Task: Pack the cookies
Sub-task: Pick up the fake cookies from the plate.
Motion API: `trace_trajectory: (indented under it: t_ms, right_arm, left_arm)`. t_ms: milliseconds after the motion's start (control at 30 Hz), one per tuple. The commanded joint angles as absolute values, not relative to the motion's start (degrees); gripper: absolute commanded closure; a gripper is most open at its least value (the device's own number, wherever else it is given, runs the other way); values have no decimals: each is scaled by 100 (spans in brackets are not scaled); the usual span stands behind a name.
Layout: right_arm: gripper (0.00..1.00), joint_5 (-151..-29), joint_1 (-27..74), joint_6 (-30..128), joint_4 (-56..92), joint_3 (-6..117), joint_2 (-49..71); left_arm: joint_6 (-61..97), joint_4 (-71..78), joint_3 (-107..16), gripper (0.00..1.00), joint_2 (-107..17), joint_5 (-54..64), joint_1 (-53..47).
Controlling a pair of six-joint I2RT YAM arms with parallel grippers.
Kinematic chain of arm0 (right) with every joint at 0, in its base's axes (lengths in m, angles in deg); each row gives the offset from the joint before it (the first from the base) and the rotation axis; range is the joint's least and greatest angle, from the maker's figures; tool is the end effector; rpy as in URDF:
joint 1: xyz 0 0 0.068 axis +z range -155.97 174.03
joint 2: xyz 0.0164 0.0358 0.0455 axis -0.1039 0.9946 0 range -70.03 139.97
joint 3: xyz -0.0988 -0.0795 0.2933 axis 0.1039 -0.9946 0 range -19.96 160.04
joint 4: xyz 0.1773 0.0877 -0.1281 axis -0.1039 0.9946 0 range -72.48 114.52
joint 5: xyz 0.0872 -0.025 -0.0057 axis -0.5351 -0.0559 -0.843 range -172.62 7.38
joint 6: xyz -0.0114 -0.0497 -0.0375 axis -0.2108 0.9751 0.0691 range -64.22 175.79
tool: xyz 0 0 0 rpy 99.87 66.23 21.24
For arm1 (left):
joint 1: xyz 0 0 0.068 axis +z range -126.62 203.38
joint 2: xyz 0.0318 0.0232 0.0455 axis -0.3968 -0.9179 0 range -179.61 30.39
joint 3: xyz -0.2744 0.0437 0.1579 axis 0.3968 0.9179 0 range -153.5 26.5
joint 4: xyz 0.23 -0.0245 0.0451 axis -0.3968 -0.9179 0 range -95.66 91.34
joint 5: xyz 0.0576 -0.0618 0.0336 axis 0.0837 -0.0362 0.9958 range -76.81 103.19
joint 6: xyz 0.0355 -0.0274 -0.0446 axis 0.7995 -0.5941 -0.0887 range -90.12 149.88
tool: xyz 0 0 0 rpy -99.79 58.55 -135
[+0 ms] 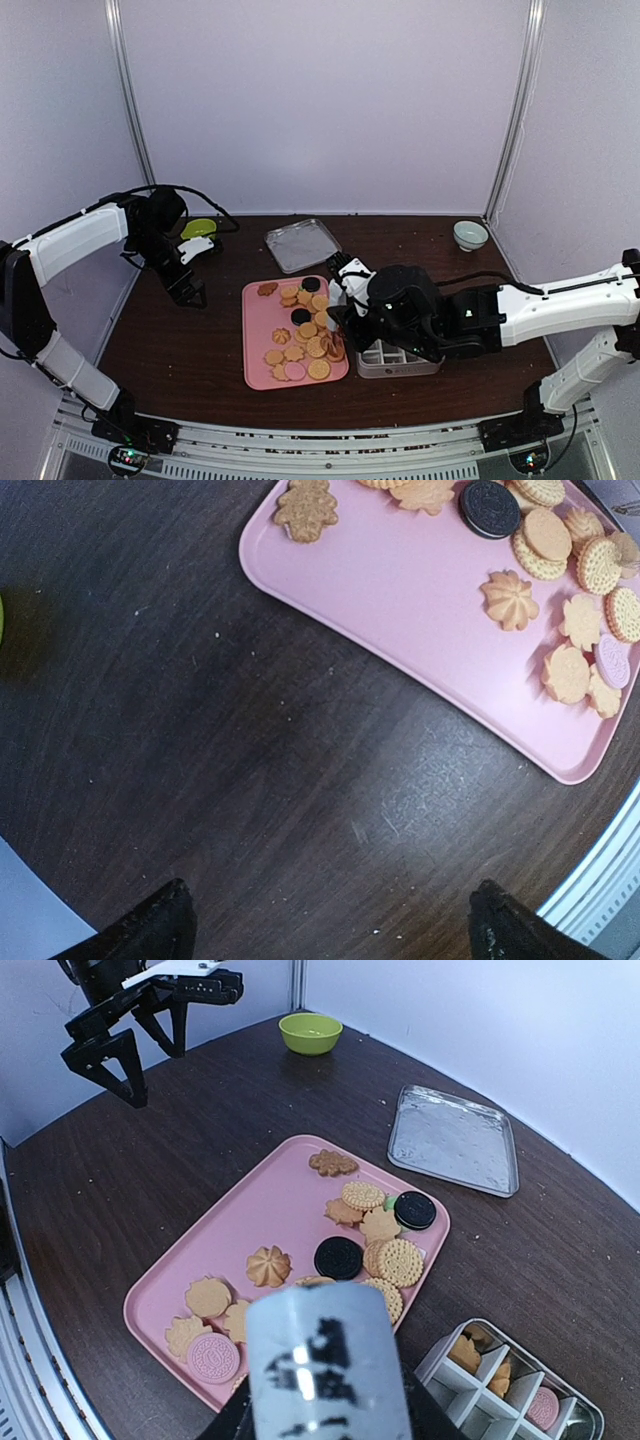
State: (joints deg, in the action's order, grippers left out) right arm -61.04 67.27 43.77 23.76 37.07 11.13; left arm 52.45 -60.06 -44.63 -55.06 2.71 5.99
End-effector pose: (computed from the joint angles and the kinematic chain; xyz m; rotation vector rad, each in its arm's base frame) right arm 0.1030 0.2800 0.3275 -0.8673 1.9142 0.5178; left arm 0.2366 -0.0833 0.3110 1.0133 2.6904 -0.2471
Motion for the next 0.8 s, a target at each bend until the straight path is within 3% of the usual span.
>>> trace_trajectory:
  t_ms: [0, 567, 767]
  right_arm:
    - [62, -5934, 6749, 4357, 2322, 3801, 1199]
    - [64, -6345, 6751, 4323, 2182, 3744, 1302]
    - [71, -6414, 6748, 4332, 2210, 3782, 1377]
  left_arm:
    - [5224, -5904, -4481, 2, -5474, 190, 639]
    - [5205, -5904, -4547, 2, -5595, 114, 633]
    - [5211, -5904, -4583, 2, -5647, 80, 635]
